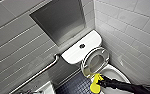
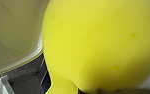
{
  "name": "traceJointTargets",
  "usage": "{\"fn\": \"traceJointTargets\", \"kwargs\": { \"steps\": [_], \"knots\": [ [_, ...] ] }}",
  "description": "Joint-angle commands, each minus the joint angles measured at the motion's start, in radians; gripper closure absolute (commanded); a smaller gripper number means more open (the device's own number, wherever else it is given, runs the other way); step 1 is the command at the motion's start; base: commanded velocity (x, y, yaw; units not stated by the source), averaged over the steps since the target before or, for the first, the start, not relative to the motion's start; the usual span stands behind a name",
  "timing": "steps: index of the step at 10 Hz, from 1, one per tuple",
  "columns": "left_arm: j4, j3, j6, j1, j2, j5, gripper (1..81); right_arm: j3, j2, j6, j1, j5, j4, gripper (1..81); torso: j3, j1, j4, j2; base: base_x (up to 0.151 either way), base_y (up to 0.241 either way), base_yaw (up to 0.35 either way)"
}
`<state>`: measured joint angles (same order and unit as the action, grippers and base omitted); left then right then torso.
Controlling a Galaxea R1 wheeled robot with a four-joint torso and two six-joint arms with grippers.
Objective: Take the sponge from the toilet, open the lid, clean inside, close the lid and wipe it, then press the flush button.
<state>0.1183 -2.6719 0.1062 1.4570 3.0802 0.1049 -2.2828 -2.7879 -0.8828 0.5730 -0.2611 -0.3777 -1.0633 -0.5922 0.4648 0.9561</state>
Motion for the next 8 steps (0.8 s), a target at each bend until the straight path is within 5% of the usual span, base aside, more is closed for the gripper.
{"fn": "traceJointTargets", "kwargs": {
  "steps": [1,3,6,8],
  "knots": [
    [-0.011,-0.011,0.000,0.036,-0.030,-0.086,1.0,-0.060,-0.114,-0.140,-0.042,0.016,0.016,81.1,0.000,0.000,0.000,0.000,0.000,0.000,0.000],
    [-0.009,-0.011,0.000,0.036,-0.027,-0.086,1.0,0.129,0.010,-0.133,0.043,0.114,-0.096,81.1,0.000,0.000,0.000,0.000,0.000,0.000,0.000],
    [-0.006,-0.011,0.000,0.035,-0.023,-0.086,1.0,0.264,0.147,-0.133,0.065,0.123,-0.244,81.1,0.000,0.000,0.000,0.000,0.000,0.000,0.000],
    [-0.008,-0.011,0.000,0.035,-0.026,-0.086,1.0,0.347,0.230,-0.131,0.072,0.123,-0.254,81.1,0.000,0.000,0.000,0.000,0.000,0.000,0.000]
  ]
}}
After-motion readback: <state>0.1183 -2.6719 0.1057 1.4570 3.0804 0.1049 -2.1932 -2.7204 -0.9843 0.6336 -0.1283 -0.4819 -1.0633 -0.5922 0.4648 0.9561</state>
